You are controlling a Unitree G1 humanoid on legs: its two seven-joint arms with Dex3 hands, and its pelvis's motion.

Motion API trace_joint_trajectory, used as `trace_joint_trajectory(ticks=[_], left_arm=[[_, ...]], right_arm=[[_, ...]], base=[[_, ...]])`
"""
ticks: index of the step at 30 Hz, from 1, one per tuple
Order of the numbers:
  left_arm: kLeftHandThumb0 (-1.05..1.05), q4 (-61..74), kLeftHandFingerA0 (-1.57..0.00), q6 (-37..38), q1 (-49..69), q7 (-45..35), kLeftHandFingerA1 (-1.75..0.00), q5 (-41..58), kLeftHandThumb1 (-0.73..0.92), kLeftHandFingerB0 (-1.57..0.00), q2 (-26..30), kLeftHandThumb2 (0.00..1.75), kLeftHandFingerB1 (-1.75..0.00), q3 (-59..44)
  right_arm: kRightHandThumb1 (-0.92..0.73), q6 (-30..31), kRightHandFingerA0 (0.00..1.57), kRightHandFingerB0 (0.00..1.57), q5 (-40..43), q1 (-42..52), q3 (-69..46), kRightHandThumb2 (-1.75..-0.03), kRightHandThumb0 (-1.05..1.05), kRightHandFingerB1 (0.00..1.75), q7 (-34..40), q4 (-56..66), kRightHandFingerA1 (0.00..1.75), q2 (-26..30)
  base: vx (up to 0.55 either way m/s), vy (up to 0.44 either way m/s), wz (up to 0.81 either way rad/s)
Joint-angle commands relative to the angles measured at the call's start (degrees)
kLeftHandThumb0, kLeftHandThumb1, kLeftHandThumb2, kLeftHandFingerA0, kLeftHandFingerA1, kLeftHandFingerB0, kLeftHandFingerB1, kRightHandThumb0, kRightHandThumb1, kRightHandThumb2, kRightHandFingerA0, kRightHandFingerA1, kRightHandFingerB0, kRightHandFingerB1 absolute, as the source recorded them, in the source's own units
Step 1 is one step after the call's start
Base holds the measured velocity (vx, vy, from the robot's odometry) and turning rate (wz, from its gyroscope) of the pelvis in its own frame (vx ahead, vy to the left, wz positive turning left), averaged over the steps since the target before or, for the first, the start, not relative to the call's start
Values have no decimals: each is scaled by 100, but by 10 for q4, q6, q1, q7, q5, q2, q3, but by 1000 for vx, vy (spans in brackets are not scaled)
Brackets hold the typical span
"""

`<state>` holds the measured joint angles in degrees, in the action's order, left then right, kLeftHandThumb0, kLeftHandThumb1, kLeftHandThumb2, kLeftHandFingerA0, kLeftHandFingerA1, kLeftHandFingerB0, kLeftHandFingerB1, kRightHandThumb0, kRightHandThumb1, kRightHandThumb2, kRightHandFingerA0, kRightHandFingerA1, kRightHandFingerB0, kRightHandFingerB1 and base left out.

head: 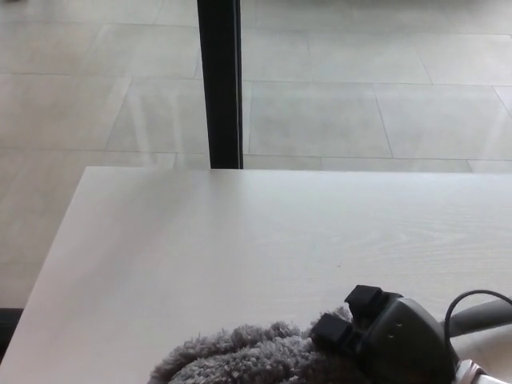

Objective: The robot uses its right hand to pick up the duster kept in the middle of the desk and use it to wipe the desk by swiping its surface twice

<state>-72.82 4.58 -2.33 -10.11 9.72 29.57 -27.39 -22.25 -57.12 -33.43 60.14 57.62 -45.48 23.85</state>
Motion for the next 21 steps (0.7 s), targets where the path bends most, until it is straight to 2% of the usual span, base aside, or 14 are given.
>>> trace_joint_trajectory(ticks=[1, 4, 6, 7, 8, 9, 13, 14, 16, 18, 19, 21], left_arm=[[-48, -7, -73, -3, -8, -8, -61, 12, 65, -58, 15, 59, -50, -5], [-49, -11, -77, 1, -8, -5, -65, 10, 64, -60, 13, 59, -50, -6], [-50, -12, -75, 0, -6, -7, -61, 7, 65, -58, 15, 59, -47, -2], [-50, -13, -74, -1, -6, -5, -61, 6, 65, -60, 14, 60, -48, -1], [-50, -14, -74, 0, -4, -3, -61, 6, 65, -60, 13, 60, -48, -1], [-49, -13, -75, 1, -4, -3, -61, 5, 65, -60, 13, 59, -48, 1], [-50, -8, -73, 4, 3, -3, -63, 4, 66, -60, 12, 59, -49, 4], [-50, -7, -72, 3, 3, -7, -63, 10, 65, -61, 11, 60, -51, 0], [-48, -12, -72, -3, 4, -10, -62, 21, 64, -60, 8, 59, -51, -11], [-48, -13, -72, -2, 4, -8, -61, 20, 65, -60, 6, 59, -51, -11], [-47, -15, -75, -5, 2, -7, -64, 24, 64, -62, 5, 59, -53, -16], [-49, -13, -73, 0, 4, -8, -63, 18, 64, -63, 4, 60, -54, -11]], right_arm=[[-68, -23, 96, 76, -61, 4, 30, -74, -37, 91, -26, -23, 173, -5], [-67, -25, 96, 77, -67, 1, 37, -71, -39, 86, -25, -30, 173, -6], [-69, -15, 91, 76, -74, 1, 40, -67, -39, 91, -31, -30, 172, -3], [-48, -18, 122, 78, -68, 2, 37, -96, -42, 87, -37, -30, 136, -2], [-48, -22, 122, 78, -63, 4, 34, -96, -42, 87, -39, -33, 136, -1], [-62, -24, 94, 72, -61, 3, 32, -71, -30, 91, -42, -35, 171, -1], [-65, -4, 87, 76, -53, 4, 18, -67, -32, 88, -73, -36, 167, 1], [-48, 10, 115, 77, -55, 4, 14, -94, -39, 89, -87, -31, 133, 2], [-47, 51, 113, 79, -48, 10, -4, -93, -37, 98, -92, -38, 131, -7], [-46, 61, 112, 79, -43, 10, -16, -93, -36, 100, -102, -47, 130, -13], [-46, 65, 115, 81, -25, 12, -33, -92, -36, 107, -105, -64, 132, -25], [-50, 77, 113, 81, -5, 15, -58, -95, -36, 100, -112, -82, 131, -37]], base=[[0, 0, 0], [0, 0, 0], [0, 0, 0], [0, 0, 0], [0, 0, 0], [0, 0, 0], [0, 0, 0], [0, 0, 0], [0, 0, 0], [0, 0, 0], [0, 0, 0], [0, 0, 0]])
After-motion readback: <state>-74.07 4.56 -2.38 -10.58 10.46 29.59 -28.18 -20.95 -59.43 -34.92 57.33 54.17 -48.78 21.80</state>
